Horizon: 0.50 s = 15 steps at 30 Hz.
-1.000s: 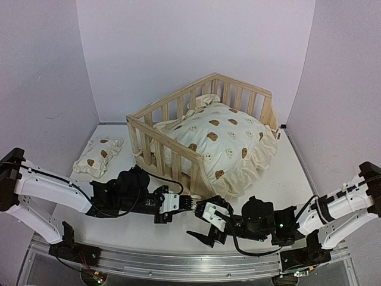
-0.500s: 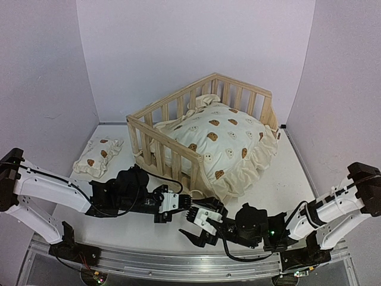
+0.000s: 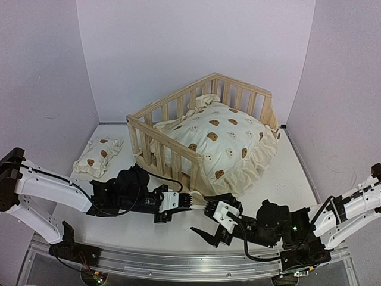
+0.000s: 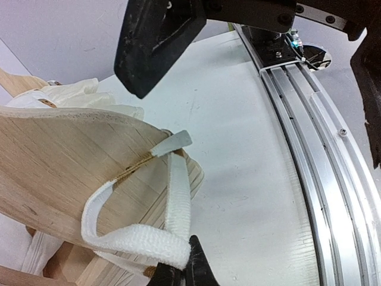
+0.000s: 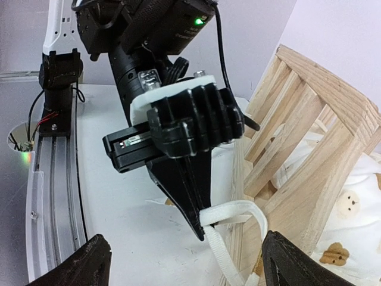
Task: Set up the pet bed
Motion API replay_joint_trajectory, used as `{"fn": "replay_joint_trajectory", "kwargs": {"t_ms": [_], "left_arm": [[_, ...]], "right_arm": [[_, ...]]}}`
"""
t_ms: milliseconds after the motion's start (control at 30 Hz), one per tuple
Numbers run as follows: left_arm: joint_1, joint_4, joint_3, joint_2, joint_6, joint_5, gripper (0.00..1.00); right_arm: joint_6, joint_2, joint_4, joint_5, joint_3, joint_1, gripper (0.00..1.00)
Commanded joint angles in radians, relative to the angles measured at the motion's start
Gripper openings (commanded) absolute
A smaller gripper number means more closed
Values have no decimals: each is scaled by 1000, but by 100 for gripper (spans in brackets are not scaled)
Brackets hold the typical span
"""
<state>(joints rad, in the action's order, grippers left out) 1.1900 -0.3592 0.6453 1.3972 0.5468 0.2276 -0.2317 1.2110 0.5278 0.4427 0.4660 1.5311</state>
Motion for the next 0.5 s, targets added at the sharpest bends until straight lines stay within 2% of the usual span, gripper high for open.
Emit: {"fn": "replay_joint_trajectory", "kwargs": {"t_ms": [0,167,467], "left_arm": [[-4,-34,4,11,-26,71,0],[-5,-34,0,3,-30,80,0],[-4,-34,-15,-12,-28,86,0]], "right_arm": [[-91,44,11,-41,48,1,89],[-201,152,100,0,93,1,88],[-264,231,176,42,124,-6,89]]}}
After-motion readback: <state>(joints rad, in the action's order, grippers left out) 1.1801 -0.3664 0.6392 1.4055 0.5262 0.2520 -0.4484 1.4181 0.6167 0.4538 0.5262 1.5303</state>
